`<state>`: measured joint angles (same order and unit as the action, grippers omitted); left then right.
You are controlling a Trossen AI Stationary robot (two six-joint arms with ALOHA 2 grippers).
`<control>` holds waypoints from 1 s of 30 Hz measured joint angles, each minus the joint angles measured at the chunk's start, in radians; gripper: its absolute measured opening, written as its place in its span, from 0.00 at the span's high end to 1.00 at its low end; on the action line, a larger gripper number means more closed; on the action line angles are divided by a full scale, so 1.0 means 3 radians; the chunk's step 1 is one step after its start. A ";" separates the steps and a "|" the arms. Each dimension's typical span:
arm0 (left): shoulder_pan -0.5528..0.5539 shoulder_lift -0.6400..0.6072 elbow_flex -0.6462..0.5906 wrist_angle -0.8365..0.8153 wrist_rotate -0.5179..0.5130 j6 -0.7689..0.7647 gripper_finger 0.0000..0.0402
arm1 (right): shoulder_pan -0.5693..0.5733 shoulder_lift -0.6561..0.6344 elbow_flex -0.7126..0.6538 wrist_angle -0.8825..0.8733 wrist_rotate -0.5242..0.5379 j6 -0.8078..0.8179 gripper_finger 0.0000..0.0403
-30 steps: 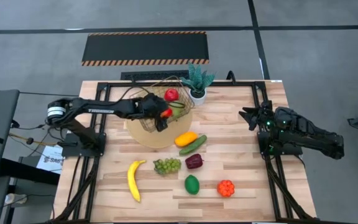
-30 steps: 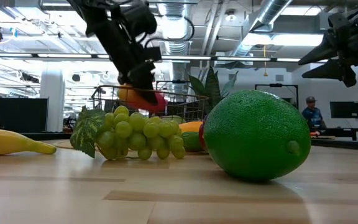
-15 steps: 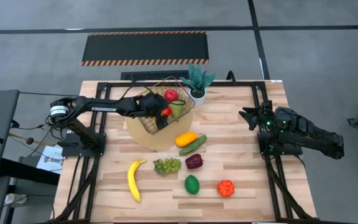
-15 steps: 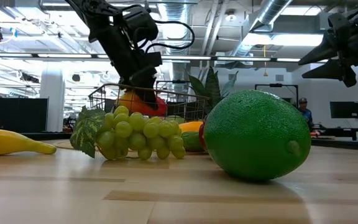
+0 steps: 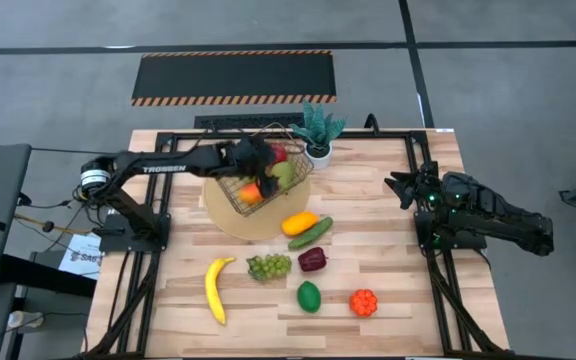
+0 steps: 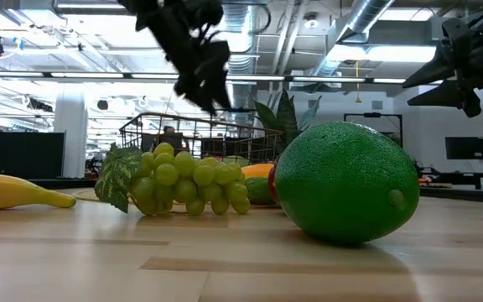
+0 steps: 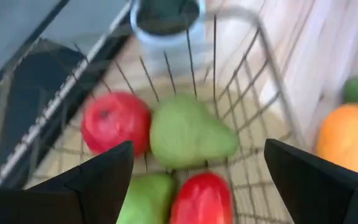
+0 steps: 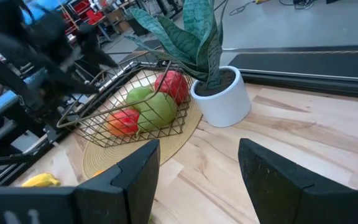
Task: Build produce basket
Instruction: Put the dark red apple into the wire basket
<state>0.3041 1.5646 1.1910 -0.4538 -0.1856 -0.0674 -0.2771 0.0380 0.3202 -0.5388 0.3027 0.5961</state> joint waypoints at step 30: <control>-0.1390 0.1112 0.0663 0.0733 0.0423 -0.0504 0.14 | 0.0000 0.0000 0.0000 -0.0100 -0.0003 -0.0006 0.40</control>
<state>-0.1127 1.8982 1.3899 -0.2340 -0.0588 -0.2184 -0.2771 0.0380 0.3202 -0.5690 0.3019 0.5941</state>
